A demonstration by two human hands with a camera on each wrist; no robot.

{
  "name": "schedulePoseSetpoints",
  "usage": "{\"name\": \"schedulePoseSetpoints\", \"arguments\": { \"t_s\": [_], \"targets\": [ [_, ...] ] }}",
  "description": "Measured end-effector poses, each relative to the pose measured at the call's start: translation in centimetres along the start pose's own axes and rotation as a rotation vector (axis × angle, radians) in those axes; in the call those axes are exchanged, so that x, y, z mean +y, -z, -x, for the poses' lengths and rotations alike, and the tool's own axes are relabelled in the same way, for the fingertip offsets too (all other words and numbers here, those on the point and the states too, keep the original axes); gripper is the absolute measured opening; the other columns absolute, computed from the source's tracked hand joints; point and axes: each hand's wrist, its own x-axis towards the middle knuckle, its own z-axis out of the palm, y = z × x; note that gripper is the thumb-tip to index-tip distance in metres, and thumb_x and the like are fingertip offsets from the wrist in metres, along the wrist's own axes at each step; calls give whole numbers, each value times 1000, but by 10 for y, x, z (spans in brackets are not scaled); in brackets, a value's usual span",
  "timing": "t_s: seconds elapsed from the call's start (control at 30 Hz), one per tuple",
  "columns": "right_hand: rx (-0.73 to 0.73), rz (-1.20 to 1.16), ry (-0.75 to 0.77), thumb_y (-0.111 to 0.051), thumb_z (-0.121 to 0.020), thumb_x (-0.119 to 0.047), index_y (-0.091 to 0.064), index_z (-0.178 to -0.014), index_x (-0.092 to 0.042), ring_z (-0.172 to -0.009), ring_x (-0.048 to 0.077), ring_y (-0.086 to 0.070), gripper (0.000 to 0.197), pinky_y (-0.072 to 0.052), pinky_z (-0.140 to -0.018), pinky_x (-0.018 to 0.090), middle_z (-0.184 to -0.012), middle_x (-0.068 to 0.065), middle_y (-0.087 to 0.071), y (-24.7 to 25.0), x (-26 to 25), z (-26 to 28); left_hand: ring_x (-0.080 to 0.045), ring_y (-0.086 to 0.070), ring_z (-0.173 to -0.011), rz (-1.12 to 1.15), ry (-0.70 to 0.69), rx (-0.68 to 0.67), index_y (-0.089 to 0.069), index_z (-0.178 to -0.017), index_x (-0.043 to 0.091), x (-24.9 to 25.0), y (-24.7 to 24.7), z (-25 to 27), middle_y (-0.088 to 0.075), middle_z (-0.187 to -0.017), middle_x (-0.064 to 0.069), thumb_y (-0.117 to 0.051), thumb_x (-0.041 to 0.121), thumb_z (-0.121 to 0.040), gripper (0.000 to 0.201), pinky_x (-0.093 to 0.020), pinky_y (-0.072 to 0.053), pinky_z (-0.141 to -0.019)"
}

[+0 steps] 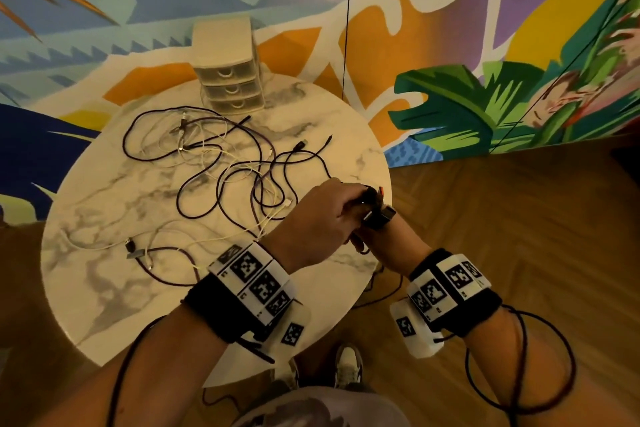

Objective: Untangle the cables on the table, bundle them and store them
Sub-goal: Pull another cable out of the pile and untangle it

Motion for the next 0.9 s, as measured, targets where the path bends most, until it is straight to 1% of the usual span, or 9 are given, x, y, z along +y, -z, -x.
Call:
{"name": "schedulePoseSetpoints", "arguments": {
  "t_s": [0.07,0.17,0.27,0.37,0.43,0.53,0.6,0.73,0.9],
  "targets": [
    [18,34,-8,-49,-87,-4,-61,-49,-30,-52,21,-56,48,-51,-60,44,-57,9,-62,3,0,1,-19,-58,-76,-5,-10,-10,-65,-107,15,3,-4,-2,-56,-87,0,-49,16,-96,20,-18,-45,-63],
    [52,7,-3,-43,-86,9,-54,-39,-26,-42,8,-46,60,-41,-50,31,-42,-6,-51,8,-3,10,-12,-49,-83,-27,-85,-52,-65,-105,15,5,-12,-4,-54,-85,9,-49,17,-96,19,-11,-37,-69],
    [98,-147,55,-37,-96,0,-49,-50,-14,-38,4,-38,50,-33,-48,25,-45,1,-49,10,-4,20,-8,-46,-92,24,-113,10,-63,-112,19,-1,-18,-6,-54,-91,14,-45,18,-91,27,-16,-38,-82],
    [223,-286,94,-31,-100,-15,-66,-74,-15,-47,16,-43,44,-35,-51,24,-54,6,-53,21,0,24,-4,-51,-88,234,5,130,-61,-111,20,-20,-23,-12,-54,-97,8,-45,9,-86,32,-11,-41,-75],
    [285,-342,137,-29,-93,-16,-69,-88,-8,-56,28,-45,41,-37,-56,32,-57,4,-55,32,3,25,0,-51,-80,187,90,22,-57,-117,20,-37,-35,-16,-53,-109,4,-49,-2,-84,41,-12,-40,-69],
    [360,-406,166,-28,-90,-15,-65,-82,1,-55,26,-50,42,-41,-57,32,-56,9,-54,45,4,26,-15,-57,-78,8,77,-256,-49,-128,15,-66,-70,-17,-45,-125,-1,-57,-9,-81,53,-21,-45,-67],
    [384,-469,169,-25,-93,-13,-64,-77,-1,-49,26,-48,43,-42,-55,33,-53,10,-52,50,3,27,-22,-56,-81,1,30,-339,-48,-130,10,-77,-93,-19,-45,-125,-6,-60,-2,-83,50,-31,-47,-73],
    [404,-555,117,-23,-97,-9,-60,-72,-1,-38,23,-38,45,-38,-44,29,-46,9,-46,57,6,29,-14,-49,-92,-172,136,-431,-58,-109,11,-80,-116,-28,-51,-112,-4,-53,17,-92,18,-24,-36,-81],
    [564,-579,63,-32,-87,-23,-50,-62,-10,-38,17,-25,33,-20,-40,24,-42,-2,-32,82,20,31,-30,-53,-107,-372,245,-497,-59,-113,9,-136,-102,-6,-55,-111,-13,-42,30,-100,30,-35,-38,-91]
  ]
}}
